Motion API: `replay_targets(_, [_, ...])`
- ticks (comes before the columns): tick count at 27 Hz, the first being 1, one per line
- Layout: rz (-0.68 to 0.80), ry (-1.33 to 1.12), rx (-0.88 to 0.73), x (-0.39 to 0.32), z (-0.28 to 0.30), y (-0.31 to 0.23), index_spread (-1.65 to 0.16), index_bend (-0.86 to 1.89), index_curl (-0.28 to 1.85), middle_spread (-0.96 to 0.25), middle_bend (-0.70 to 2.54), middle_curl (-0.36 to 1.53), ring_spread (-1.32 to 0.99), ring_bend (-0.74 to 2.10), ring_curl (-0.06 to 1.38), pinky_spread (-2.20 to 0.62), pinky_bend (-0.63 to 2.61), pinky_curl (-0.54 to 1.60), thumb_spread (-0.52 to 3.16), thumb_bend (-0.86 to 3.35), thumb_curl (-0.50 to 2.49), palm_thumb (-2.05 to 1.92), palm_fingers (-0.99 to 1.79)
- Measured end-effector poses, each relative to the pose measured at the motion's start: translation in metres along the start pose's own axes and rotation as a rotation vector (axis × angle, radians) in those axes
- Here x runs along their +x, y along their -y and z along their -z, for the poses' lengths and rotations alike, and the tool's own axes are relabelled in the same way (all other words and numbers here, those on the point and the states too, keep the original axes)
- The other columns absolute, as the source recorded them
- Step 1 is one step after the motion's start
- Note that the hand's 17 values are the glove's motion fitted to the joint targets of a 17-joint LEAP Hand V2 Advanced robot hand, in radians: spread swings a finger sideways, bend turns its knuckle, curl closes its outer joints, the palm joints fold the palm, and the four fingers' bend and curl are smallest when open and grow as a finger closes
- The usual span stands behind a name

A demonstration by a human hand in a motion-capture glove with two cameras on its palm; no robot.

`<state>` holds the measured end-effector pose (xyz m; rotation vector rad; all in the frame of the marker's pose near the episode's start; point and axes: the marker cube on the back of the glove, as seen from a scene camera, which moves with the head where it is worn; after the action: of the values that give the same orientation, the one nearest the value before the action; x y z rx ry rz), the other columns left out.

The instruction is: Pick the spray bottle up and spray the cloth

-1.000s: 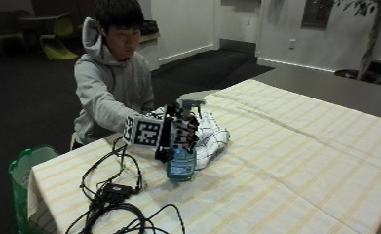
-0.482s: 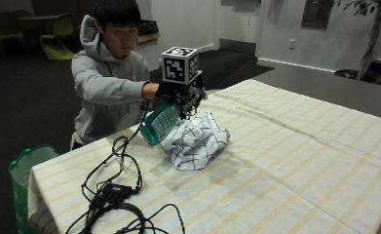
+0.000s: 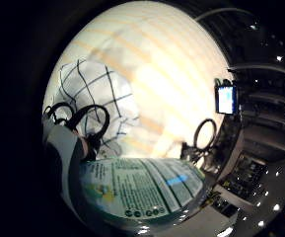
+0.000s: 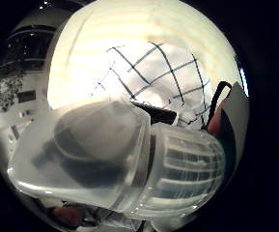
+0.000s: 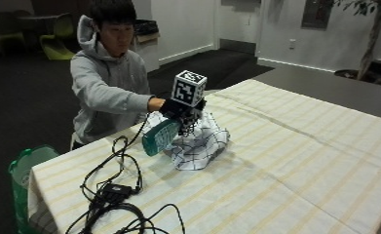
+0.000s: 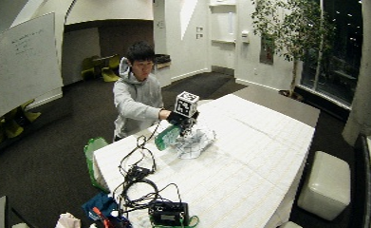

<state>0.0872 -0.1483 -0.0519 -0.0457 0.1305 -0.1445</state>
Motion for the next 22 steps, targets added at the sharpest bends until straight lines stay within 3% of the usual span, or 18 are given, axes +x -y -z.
replay_targets(10, [0.011, -0.045, 0.068, 0.003, 0.065, -0.019, -0.15, 0.52, 0.51, -0.12, 0.67, 0.52, -0.16, 0.66, 0.46, -0.3, 0.4, 0.38, 0.11, -0.03, 0.69, 0.95, 1.41])
replay_targets(18, [-0.019, -0.029, -0.011, -0.008, 0.028, -0.011, -0.15, 0.52, 0.51, -0.12, 0.67, 0.52, -0.16, 0.66, 0.46, -0.3, 0.4, 0.38, 0.1, -0.03, 0.71, 0.95, 1.41])
replay_targets(22, [0.007, 0.106, -0.002, -0.028, 0.017, -0.011, -0.15, 0.51, 0.51, -0.12, 0.67, 0.52, -0.16, 0.66, 0.47, -0.3, 0.39, 0.38, 0.1, -0.03, 0.71, 0.94, 1.41])
